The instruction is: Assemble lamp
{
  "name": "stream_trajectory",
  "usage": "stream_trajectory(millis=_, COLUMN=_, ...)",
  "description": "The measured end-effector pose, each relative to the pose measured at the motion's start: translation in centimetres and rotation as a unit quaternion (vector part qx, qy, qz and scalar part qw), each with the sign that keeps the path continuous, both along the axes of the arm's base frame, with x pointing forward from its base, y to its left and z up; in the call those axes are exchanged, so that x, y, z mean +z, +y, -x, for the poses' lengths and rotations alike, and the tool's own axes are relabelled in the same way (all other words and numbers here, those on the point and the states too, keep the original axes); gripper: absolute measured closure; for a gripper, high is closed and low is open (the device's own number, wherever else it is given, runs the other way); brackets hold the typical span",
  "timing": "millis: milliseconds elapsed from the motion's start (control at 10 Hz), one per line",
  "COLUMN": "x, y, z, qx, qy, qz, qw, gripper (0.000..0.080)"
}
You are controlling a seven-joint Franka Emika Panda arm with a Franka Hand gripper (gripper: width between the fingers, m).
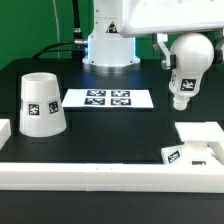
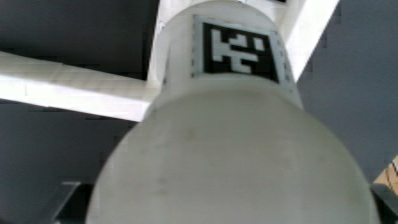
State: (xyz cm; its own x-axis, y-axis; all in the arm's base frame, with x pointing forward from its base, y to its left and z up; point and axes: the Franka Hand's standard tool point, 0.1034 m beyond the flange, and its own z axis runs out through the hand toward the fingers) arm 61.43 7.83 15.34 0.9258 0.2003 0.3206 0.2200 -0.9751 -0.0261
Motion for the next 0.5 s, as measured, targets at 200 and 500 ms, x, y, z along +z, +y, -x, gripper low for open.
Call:
stream_trajectory(millis=200, x=1.9, y=-0.5, z=-2.2, qx=0.006, qy=-0.073, qz=0.005, qw=0.997, gripper=0.0222)
stream_trajectory(millis=500, x=1.9, y=-0.6, z=-2.5, qx=0.009, qy=-0.08, qz=0.007, qw=0.997, gripper=0.0222)
